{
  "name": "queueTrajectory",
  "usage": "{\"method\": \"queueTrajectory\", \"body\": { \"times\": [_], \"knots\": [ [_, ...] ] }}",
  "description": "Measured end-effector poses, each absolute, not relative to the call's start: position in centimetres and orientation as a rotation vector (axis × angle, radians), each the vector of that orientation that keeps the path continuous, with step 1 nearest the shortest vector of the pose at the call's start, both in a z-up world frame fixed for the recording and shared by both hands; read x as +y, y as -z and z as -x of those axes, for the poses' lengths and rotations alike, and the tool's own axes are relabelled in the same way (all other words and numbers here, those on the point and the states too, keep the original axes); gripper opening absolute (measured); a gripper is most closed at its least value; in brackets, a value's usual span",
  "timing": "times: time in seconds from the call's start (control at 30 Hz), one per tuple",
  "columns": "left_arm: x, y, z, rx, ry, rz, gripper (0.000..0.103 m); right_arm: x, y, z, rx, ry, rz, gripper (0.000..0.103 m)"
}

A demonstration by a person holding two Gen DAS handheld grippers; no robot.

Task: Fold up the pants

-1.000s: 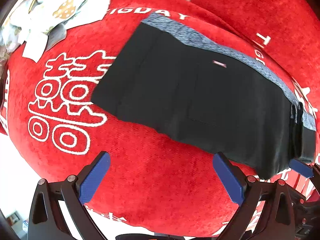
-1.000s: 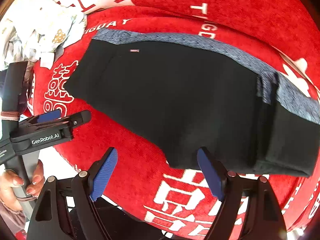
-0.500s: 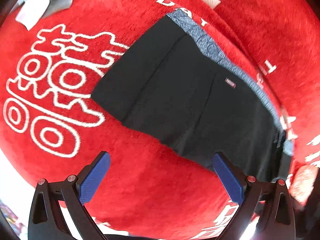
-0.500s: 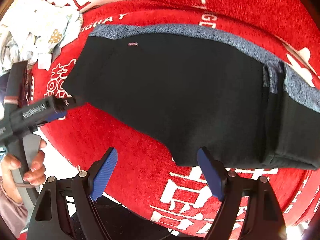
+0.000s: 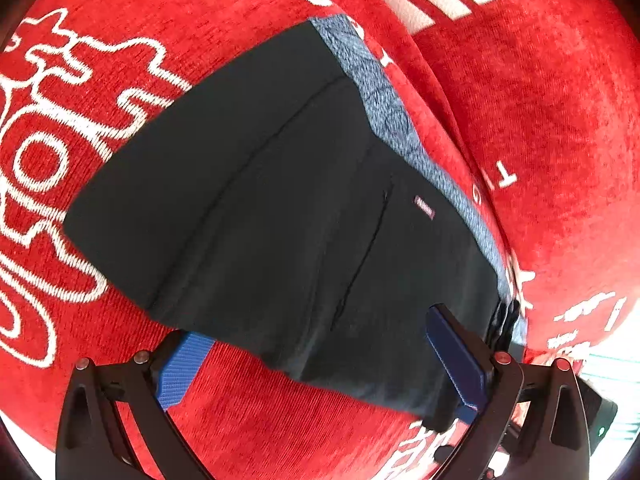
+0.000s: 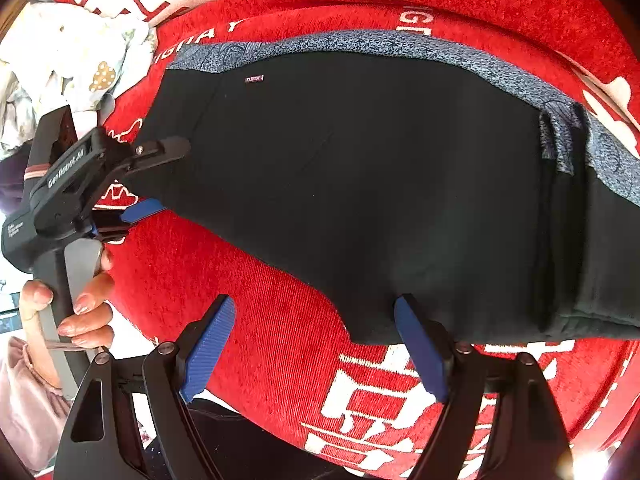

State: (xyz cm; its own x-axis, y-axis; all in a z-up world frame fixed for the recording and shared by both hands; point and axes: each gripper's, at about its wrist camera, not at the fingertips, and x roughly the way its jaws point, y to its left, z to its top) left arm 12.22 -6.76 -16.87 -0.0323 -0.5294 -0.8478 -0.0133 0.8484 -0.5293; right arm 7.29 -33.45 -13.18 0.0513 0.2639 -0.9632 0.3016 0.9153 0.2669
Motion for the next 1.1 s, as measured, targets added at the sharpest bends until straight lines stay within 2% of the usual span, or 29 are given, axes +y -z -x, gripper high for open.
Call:
{"method": "queueTrajectory", "body": {
  "times": [0.3, 0.4, 0.43, 0.47, 0.5, 0.53, 0.57, 0.6, 0.7, 0.83, 0.97, 1.1],
  "knots": [
    [-8.0, 14.0, -11.8, 1.428, 0.489, 0.423, 0.103, -34.0, 12.1, -8.3, 1.455, 0.013, -0.479, 0.085],
    [-7.9, 15.6, -12.4, 1.477, 0.464, 0.416, 0.100, -34.2, 10.8, -9.5, 1.403, 0.002, -0.466, 0.085],
    [-7.9, 15.9, -12.6, 1.484, 0.449, 0.416, 0.094, -34.3, 10.4, -10.3, 1.389, -0.004, -0.460, 0.085],
    [-8.1, 16.4, -12.9, 1.502, 0.414, 0.392, 0.080, -34.3, 10.0, -10.9, 1.382, -0.009, -0.454, 0.085],
    [-8.3, 16.6, -13.2, 1.513, 0.383, 0.363, 0.070, -34.3, 9.6, -11.8, 1.371, -0.017, -0.441, 0.085],
    [-8.3, 16.4, -13.2, 1.501, 0.368, 0.343, 0.065, -34.3, 9.1, -12.8, 1.355, -0.024, -0.422, 0.085],
    [-8.5, 16.2, -13.1, 1.488, 0.353, 0.306, 0.050, -34.3, 8.6, -13.7, 1.341, -0.030, -0.407, 0.085],
    [-8.5, 15.8, -13.0, 1.476, 0.343, 0.248, 0.042, -34.3, 8.2, -14.5, 1.330, -0.035, -0.396, 0.085],
    [-9.8, 14.6, -12.0, 1.405, 0.354, 0.080, 0.038, -34.5, 6.8, -17.6, 1.288, -0.060, -0.387, 0.085],
    [-14.2, 12.8, -9.0, 1.202, 0.359, -0.326, 0.038, -34.9, 5.4, -22.4, 1.292, -0.136, -0.474, 0.085],
    [-17.2, 12.6, -5.8, 1.020, 0.364, -0.630, 0.038, -32.3, 6.6, -27.2, 1.462, -0.295, -0.525, 0.085],
    [-17.7, 13.0, -5.2, 0.994, 0.359, -0.686, 0.038, -27.3, 8.7, -30.0, 1.602, -0.418, -0.398, 0.085]
  ]
}}
